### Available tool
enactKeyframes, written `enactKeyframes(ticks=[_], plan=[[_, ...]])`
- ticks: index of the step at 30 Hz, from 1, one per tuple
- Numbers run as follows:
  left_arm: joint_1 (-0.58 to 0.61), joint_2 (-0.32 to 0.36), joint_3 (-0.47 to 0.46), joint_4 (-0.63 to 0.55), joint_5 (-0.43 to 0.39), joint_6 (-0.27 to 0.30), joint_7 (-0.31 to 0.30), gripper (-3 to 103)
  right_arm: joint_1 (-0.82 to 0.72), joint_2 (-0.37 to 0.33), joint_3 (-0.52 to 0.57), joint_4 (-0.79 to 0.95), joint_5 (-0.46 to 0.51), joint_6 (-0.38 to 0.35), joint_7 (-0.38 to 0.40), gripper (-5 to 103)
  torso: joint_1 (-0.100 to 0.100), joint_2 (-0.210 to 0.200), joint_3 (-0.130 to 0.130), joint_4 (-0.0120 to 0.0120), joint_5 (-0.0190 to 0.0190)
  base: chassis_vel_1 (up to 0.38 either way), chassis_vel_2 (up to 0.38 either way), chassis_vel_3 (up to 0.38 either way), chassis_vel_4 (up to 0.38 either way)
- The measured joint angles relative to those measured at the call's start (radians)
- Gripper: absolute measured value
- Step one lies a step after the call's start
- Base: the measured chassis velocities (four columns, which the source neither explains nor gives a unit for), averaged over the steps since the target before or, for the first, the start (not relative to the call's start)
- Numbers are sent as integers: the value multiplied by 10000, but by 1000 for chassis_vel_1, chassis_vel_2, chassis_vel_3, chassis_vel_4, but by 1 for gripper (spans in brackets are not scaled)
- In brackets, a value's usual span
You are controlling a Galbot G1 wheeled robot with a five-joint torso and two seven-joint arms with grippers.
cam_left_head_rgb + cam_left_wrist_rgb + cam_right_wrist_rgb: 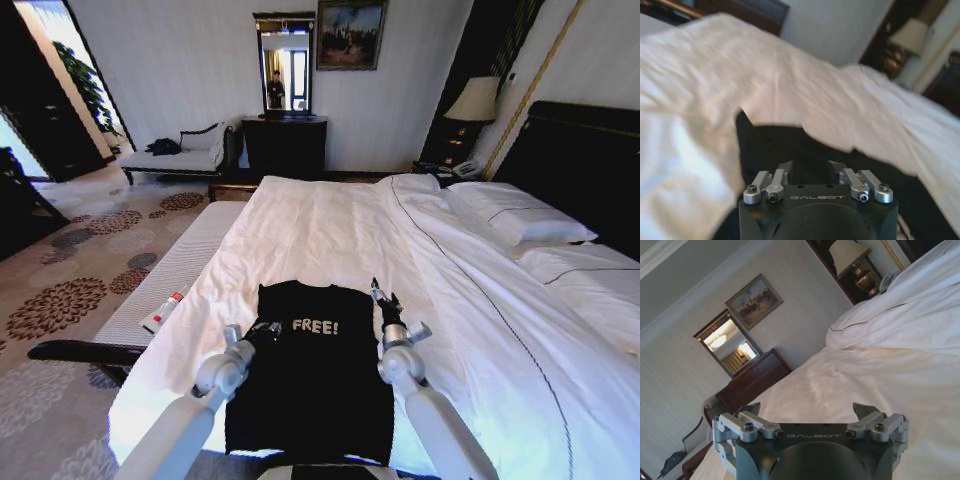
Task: Fold the clothes on the bed.
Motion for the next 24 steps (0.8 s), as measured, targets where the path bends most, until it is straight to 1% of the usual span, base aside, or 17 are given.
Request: enactKeyframes(ticks=[1,3,4,5,6,9,10,12,13,14,15,16,18,19,21,24], plan=[[0,0,0,0,0,0,0,46,0,0,0,0,0,0,0,100,0,0,0,0,0,0,0,0,0],[3,-11,-304,36,-216,-9,-139,57,20,2,-47,-39,-1,0,-6,100,0,0,0,-1,0,0,0,0,0],[-17,-33,-330,156,-251,-34,-208,57,25,19,-72,-46,-6,0,-8,100,0,0,0,-2,0,0,0,0,0],[-20,-68,-303,272,-259,-55,-248,62,25,38,-98,-49,-11,0,-8,100,0,0,0,-3,-1,0,0,0,0],[-20,-68,-303,272,-259,-55,-248,62,25,38,-98,-49,-11,0,-8,100,0,0,0,-3,-1,0,0,0,0],[49,-259,33,624,-17,-103,-271,79,-4,71,-147,-34,-33,-1,-5,100,0,0,0,-2,-1,0,0,0,0],[49,-259,33,624,-17,-103,-271,79,-4,71,-147,-34,-33,-1,-5,100,0,0,0,-2,-1,0,0,0,0],[150,-351,280,891,471,-116,-265,89,-65,55,-136,30,-41,-3,1,100,0,0,0,-4,-2,0,0,0,0],[214,-353,334,1018,819,-105,-266,89,-101,31,-106,66,-42,-4,4,100,0,0,0,-4,-1,0,0,0,0],[295,-331,344,1126,1156,-59,-295,94,-142,-1,-63,110,-43,-4,5,100,0,0,0,-4,-2,0,0,0,0],[295,-331,344,1126,1156,-59,-295,94,-142,-1,-63,110,-43,-4,5,100,0,0,0,-4,-2,0,0,0,0],[413,-261,292,1207,1461,98,-435,98,-179,-30,-19,153,-43,-5,6,100,0,0,0,-5,-3,0,0,0,0],[705,-90,26,1268,1747,314,-647,100,-229,-76,58,202,-42,-4,6,100,0,0,0,-4,0,0,0,0,0],[705,-90,26,1268,1747,314,-647,100,-229,-76,58,202,-42,-4,6,100,0,0,0,-4,0,0,0,0,0],[1054,102,-320,1135,1790,464,-701,100,-244,-103,105,208,-41,-4,6,100,0,0,-1,-3,-1,0,0,0,0],[1261,223,-559,899,1771,552,-722,100,-238,-104,107,205,-41,-3,6,100,0,0,0,-1,-2,0,0,0,0]])
